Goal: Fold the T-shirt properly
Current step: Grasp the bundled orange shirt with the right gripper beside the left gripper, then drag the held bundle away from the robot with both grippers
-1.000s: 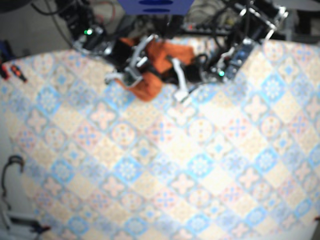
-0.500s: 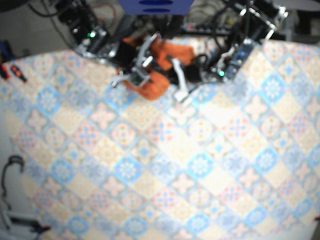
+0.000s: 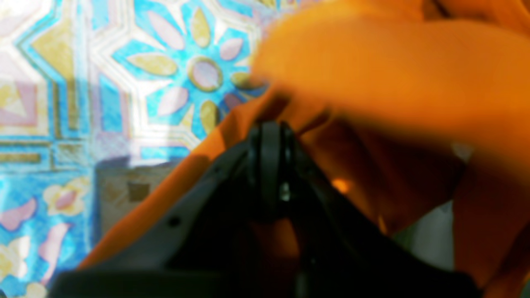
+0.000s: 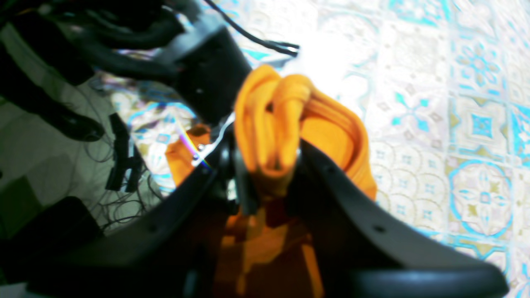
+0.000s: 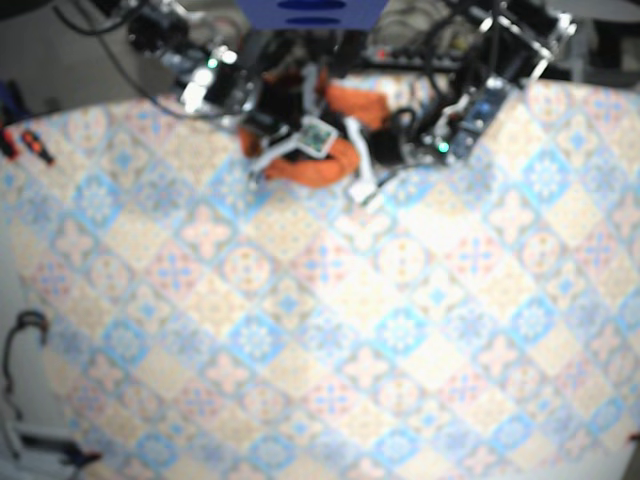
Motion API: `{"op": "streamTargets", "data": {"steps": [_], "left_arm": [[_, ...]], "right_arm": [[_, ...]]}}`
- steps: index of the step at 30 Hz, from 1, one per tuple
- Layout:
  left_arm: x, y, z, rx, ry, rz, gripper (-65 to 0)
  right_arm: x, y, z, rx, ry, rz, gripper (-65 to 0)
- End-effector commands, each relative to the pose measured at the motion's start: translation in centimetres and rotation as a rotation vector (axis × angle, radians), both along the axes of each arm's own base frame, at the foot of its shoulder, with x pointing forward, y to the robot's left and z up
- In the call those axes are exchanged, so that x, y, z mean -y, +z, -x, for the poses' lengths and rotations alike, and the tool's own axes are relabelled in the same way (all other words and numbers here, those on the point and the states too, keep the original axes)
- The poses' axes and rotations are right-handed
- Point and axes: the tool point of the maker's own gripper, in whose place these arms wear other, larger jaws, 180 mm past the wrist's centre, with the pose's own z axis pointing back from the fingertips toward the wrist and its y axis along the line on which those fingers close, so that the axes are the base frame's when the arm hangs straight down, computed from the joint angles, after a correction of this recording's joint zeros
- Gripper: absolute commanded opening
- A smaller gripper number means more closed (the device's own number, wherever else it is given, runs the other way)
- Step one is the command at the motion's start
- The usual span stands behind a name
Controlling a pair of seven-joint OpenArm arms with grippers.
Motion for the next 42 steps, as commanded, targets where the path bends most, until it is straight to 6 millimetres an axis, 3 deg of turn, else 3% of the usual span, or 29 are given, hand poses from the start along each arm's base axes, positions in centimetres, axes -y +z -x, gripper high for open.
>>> {"op": "streamTargets", "data": {"steps": [1, 13, 23, 36, 42], "left_arm": [[-7.4, -4.5, 1.2, -0.068, 0.036, -0.37, -65.0], [-7.7, -4.6, 0.8, -0.065, 0.063, -0.387, -65.0], [-8.4, -5.0, 1.0, -0.03, 0.014, -0.454, -65.0], [-7.7, -4.4, 0.2, 0.035, 0.052, -0.391, -65.0], [-10.9, -3.4, -1.1, 0.048, 0.217, -0.368, -63.8]], "right_arm": [[-0.5, 1.2, -0.3, 0.026, 0.006, -0.042, -55.5], [-0.5, 1.2, -0.3, 0.029, 0.006, -0.042, -55.5], [-2.1, 2.0, -0.2, 0.059, 0.07, -0.058, -55.5], [-2.2, 2.0, -0.2, 0.057, 0.069, -0.061, -55.5], [-2.2, 2.0, -0.2, 0.056, 0.069, -0.06, -55.5]]}}
